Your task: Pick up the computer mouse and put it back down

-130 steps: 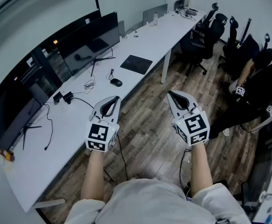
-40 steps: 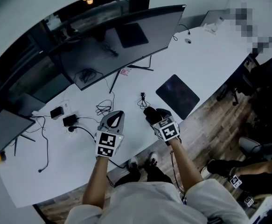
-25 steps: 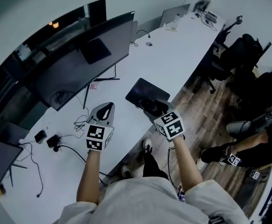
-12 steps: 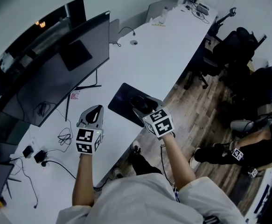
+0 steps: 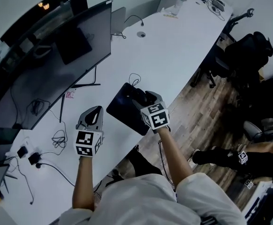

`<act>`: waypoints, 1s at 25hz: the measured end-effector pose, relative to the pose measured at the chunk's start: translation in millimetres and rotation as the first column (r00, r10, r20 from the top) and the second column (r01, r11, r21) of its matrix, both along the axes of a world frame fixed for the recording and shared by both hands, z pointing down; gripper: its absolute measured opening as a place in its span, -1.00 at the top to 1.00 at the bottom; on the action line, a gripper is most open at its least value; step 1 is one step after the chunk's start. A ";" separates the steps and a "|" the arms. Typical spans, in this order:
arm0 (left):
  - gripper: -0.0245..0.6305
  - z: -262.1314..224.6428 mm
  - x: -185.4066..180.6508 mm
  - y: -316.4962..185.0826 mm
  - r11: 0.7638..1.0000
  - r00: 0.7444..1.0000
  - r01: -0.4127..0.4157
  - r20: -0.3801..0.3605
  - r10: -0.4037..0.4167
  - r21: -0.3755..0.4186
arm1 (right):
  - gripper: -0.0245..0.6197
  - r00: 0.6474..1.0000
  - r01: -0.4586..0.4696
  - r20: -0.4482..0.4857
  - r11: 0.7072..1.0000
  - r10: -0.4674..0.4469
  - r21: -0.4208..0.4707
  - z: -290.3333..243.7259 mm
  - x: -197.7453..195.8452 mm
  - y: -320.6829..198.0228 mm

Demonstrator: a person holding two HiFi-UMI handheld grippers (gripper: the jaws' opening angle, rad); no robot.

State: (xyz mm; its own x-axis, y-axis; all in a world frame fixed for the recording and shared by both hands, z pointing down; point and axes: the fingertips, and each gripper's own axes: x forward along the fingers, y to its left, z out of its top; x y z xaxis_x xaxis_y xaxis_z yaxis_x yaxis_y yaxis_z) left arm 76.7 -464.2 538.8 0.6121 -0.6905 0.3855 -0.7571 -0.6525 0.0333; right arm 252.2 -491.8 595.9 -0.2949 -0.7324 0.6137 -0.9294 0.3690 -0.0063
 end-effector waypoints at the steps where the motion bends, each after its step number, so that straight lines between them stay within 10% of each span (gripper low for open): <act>1: 0.86 6.3 0.8 -2.2 1.000 1.000 0.002 0.007 -0.001 -0.011 | 0.04 1.000 0.004 0.003 1.000 -0.003 -0.019 9.5 1.0 0.8; 17: 0.86 53.6 -0.8 8.3 0.996 0.998 -0.005 0.058 0.010 -0.085 | 0.02 0.997 0.006 -0.076 0.968 -0.026 -0.252 121.5 8.6 54.5; 25: 0.86 41.7 -27.0 27.8 0.999 0.996 0.007 0.087 -0.004 -0.039 | 0.02 0.996 -0.064 -0.077 0.975 0.048 -0.213 110.0 12.5 70.0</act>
State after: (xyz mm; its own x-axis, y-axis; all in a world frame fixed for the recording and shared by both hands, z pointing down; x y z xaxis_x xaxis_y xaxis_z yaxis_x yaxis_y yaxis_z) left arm 49.7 -436.4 580.5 0.5712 -0.6773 0.4637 -0.7619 -0.6476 -0.0074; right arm 264.7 -421.8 705.9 -0.2070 -0.5948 0.7768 -0.9495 0.3136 -0.0128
